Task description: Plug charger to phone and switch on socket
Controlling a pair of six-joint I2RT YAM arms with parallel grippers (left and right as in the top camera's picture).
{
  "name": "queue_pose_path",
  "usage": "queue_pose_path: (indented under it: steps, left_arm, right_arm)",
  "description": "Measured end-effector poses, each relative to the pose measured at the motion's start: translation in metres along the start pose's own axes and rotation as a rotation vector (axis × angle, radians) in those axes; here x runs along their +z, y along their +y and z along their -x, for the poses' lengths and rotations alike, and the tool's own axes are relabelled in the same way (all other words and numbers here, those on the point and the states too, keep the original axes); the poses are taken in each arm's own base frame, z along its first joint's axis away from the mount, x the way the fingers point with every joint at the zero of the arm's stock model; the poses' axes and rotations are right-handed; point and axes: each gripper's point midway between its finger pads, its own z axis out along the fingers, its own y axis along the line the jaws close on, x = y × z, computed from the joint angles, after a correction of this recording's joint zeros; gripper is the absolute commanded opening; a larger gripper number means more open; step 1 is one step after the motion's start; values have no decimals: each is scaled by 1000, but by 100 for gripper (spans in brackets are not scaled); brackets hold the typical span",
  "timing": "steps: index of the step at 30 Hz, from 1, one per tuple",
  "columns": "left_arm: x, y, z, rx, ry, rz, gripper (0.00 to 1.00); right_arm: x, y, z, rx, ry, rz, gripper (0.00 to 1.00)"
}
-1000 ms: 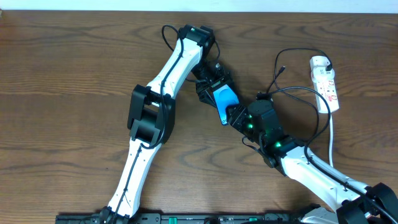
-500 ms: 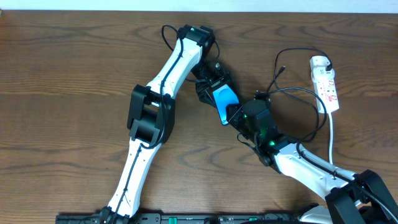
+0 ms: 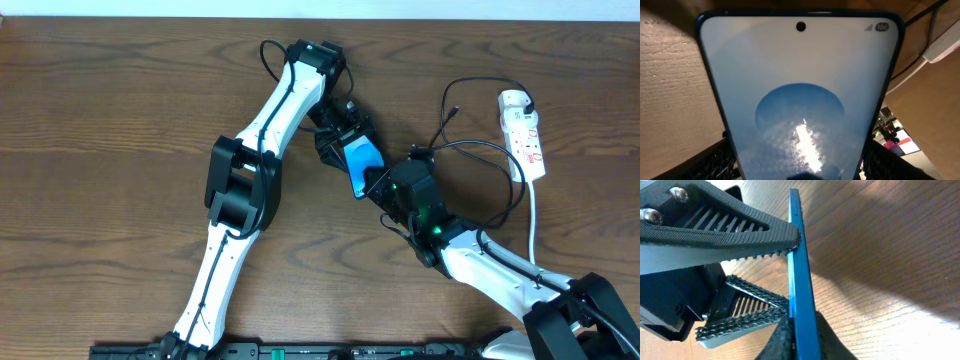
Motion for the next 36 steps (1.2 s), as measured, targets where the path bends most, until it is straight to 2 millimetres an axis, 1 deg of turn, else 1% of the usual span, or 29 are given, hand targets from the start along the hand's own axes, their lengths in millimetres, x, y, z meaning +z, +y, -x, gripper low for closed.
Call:
queue_pose_path:
  steps: [1, 6, 7, 11, 13, 16, 18, 21, 23, 24, 25, 26, 28, 30, 31, 33, 34, 35, 36]
  left_arm:
    - [0, 0, 0, -1, 1, -1, 88]
    - [-2, -1, -3, -3, 4, -2, 100]
    - [-3, -1, -3, -2, -1, 1, 98]
    - [-8, -1, -2, 1, -12, -3, 98]
    - [-14, 2, 2, -6, -21, -13, 98]
    - [-30, 12, 13, -20, -45, -35, 98]
    - [-47, 20, 21, -38, -69, -58, 98]
    - [-88, 32, 31, -46, -141, -104, 98]
    - [-126, 37, 29, -28, -214, -142, 98]
    - [-148, 38, 25, -13, -258, -163, 98]
    - [-175, 40, 19, 8, -316, -186, 98]
    - [-195, 40, 11, 27, -360, -202, 98]
    - [-241, 42, -12, 71, -461, -231, 98]
    - [-281, 48, -45, 110, -555, -249, 98]
    - [-300, 52, -66, 137, -606, -250, 98]
    - [-321, 63, -102, 161, -669, -217, 98]
    - [-332, 66, -114, 192, -723, -195, 98]
    - [-345, 71, -132, 221, -797, -150, 98]
    - [-352, 74, -145, 245, -844, -115, 98]
  right_arm:
    - [0, 0, 0, 0, 0, 0, 1]
    - [2, -6, -2, 0, 7, -22, 1]
    - [2, -6, -2, -1, 7, -22, 1]
    - [1, -5, -2, -18, 5, -20, 1]
    - [-2, -1, 0, -32, 0, -9, 1]
    - [-13, 15, 7, -48, -22, 41, 1]
    - [-26, 31, 14, -53, -45, 95, 1]
    - [-48, 54, 25, -57, -73, 181, 1]
    - [-62, 67, 33, -56, -87, 236, 1]
    - [-67, 71, 34, -57, -89, 254, 1]
    - [-73, 76, 37, -58, -89, 278, 1]
    - [-78, 80, 38, -58, -88, 297, 1]
    - [-86, 86, 40, -64, -76, 333, 1]
    - [-94, 93, 39, -81, -52, 371, 1]
    - [-96, 95, 38, -95, -42, 385, 1]
    - [-100, 97, 35, -134, -19, 408, 1]
    - [-101, 98, 33, -157, -6, 414, 1]
    - [-101, 97, 30, -177, 10, 416, 1]
    - [-100, 95, 27, -189, 24, 411, 1]
